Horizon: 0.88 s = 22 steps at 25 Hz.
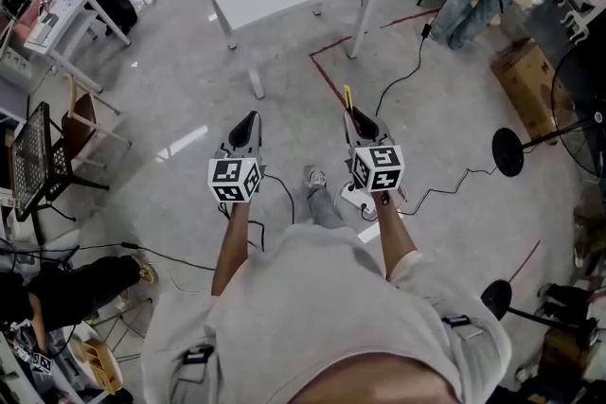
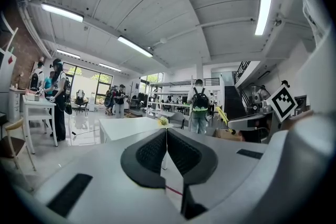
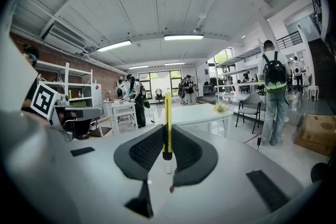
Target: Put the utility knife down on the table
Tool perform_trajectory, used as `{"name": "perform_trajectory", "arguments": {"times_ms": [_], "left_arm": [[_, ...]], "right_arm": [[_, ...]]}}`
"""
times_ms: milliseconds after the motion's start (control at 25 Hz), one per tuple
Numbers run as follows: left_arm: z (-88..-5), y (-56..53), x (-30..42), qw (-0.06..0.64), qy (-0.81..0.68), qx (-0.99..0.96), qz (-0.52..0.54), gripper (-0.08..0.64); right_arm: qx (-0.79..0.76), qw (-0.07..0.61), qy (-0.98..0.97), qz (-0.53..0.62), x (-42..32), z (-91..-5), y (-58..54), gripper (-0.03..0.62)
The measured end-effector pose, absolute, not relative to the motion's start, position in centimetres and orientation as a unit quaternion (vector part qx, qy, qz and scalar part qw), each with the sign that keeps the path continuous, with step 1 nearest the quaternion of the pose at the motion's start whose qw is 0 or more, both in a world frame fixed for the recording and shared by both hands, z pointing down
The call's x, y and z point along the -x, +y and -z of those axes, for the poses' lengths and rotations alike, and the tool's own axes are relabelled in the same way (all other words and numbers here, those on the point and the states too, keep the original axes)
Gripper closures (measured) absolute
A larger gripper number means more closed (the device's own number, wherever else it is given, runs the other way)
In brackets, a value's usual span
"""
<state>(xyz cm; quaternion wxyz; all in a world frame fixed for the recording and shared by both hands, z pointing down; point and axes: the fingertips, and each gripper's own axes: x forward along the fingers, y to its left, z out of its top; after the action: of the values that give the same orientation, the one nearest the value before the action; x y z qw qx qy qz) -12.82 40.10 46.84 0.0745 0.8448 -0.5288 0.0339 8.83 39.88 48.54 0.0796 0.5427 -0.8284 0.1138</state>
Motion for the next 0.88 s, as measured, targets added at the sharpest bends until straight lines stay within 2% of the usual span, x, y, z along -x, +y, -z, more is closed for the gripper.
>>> {"name": "perform_trajectory", "arguments": {"times_ms": [880], "left_arm": [[-46.4,17.2,8.2,0.068,-0.538,-0.839,-0.041,0.538]], "right_arm": [[-0.52,0.072,-0.843,-0.117,-12.4,-48.5,16.6,0.523]]}}
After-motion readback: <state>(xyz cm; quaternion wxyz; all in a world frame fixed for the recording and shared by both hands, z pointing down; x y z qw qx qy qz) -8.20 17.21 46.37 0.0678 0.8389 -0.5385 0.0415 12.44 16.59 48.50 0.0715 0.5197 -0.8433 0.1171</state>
